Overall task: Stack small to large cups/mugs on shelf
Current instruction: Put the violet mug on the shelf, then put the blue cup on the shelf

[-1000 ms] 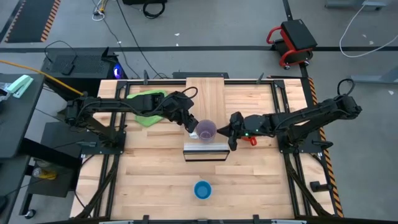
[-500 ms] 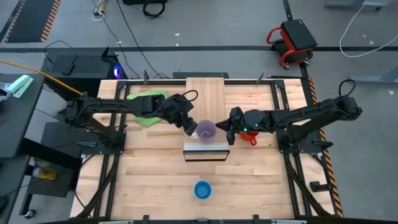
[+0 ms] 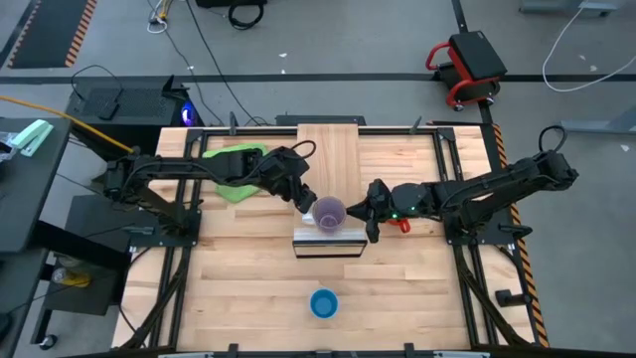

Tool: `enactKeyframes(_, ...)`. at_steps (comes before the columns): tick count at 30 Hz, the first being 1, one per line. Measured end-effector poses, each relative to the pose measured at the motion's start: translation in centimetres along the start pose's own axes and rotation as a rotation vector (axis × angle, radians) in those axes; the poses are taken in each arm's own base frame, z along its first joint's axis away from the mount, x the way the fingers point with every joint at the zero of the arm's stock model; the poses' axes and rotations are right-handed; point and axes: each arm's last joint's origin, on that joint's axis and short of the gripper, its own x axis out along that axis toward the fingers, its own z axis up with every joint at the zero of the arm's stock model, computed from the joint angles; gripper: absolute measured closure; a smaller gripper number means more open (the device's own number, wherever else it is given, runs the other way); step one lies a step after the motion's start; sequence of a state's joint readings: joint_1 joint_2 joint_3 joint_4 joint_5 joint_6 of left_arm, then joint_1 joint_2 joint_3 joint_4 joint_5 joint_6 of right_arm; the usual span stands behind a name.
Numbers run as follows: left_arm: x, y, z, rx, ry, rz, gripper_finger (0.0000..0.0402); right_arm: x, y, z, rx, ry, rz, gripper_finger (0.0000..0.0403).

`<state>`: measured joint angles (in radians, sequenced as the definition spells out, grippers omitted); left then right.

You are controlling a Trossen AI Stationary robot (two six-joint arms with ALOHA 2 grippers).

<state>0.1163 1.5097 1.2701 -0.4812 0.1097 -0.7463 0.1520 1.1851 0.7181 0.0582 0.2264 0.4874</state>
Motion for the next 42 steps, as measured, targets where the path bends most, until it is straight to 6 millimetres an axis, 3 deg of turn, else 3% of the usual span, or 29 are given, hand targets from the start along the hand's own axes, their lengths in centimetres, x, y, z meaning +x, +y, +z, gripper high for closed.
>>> enactKeyframes(12, -0.3, 1.6, 1.2, -0.016, -0.022, 0.042, 0.0349, 0.0, -0.1, -0.2, 0.001, 0.012, -0.019, 0.0399)
enactKeyframes(16, -1.5, 2.1, 1.5, -0.022, -0.032, 0.057, 0.0351, -0.1, -0.2, -0.2, 0.009, 0.005, -0.043, 0.0399)
enactKeyframes(21, -4.7, 2.5, 1.5, -0.027, -0.048, 0.093, 0.0356, -1.1, -0.4, 0.2, 0.043, 0.017, -0.114, 0.0399)
enactKeyframes(28, -9.5, 3.3, -0.6, -0.047, -0.027, 0.266, 0.0363, -5.5, 1.8, 3.6, 0.099, 0.117, -0.169, 0.0399)
enactKeyframes(34, -11.3, 3.3, -3.4, -0.098, 0.094, 0.378, 0.036, -10.6, 5.2, 6.1, 0.143, 0.208, -0.227, 0.0399)
enactKeyframes(38, -11.4, 2.4, -4.9, -0.087, 0.145, 0.399, 0.0359, -13.0, 6.8, 5.7, 0.247, 0.275, -0.249, 0.0399)
enactKeyframes(42, -11.5, 1.4, -6.4, -0.057, 0.18, 0.396, 0.0363, -13.5, 8.8, 3.3, 0.329, 0.358, -0.257, 0.0399)
